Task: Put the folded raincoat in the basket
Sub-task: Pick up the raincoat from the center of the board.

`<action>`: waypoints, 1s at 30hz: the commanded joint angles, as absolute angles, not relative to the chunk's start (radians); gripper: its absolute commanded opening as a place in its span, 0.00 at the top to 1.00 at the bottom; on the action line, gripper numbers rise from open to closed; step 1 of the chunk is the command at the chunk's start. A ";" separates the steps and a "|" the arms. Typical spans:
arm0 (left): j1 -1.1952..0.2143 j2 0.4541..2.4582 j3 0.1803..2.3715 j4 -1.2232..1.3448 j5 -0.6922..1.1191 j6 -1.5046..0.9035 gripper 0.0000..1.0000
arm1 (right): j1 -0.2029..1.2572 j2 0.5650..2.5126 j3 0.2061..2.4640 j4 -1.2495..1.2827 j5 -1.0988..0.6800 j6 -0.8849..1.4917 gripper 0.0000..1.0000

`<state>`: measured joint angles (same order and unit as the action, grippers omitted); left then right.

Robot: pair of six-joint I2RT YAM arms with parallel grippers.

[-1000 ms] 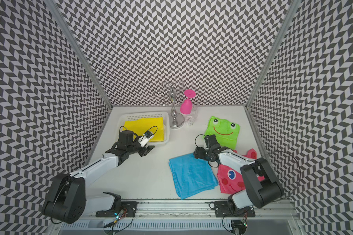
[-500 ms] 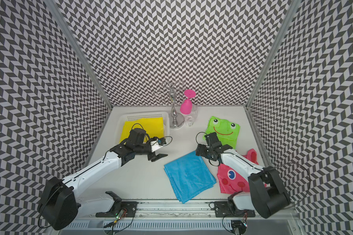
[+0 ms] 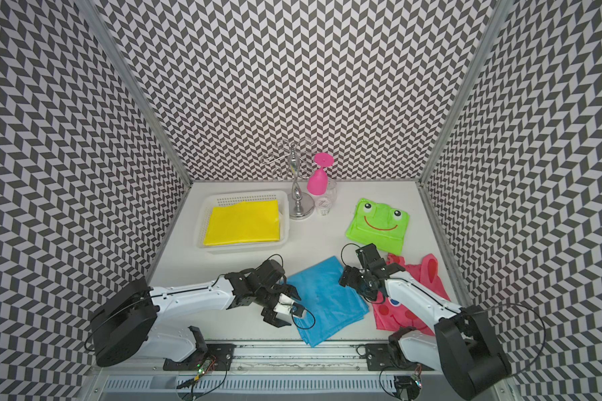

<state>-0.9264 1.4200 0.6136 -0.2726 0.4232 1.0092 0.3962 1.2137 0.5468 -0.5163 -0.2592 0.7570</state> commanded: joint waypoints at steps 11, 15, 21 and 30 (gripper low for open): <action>-0.761 1.349 0.503 -0.313 0.411 1.310 0.38 | 0.412 1.344 0.523 -0.498 -0.551 0.618 0.12; -0.656 1.344 0.494 -0.358 0.364 1.405 0.45 | 0.413 1.378 0.543 -0.553 -0.541 0.565 0.14; -0.557 1.313 0.482 -0.380 0.404 1.467 0.44 | 0.413 1.421 0.513 -0.581 -0.581 0.500 0.17; -0.541 1.308 0.438 -0.296 0.460 1.397 0.34 | 0.413 1.428 0.532 -0.608 -0.509 0.479 0.22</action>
<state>-0.5438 1.2957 0.4763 -0.2539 0.4488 1.4128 0.4042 1.3766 0.5777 -0.4847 -0.6491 0.4896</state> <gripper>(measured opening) 0.654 0.788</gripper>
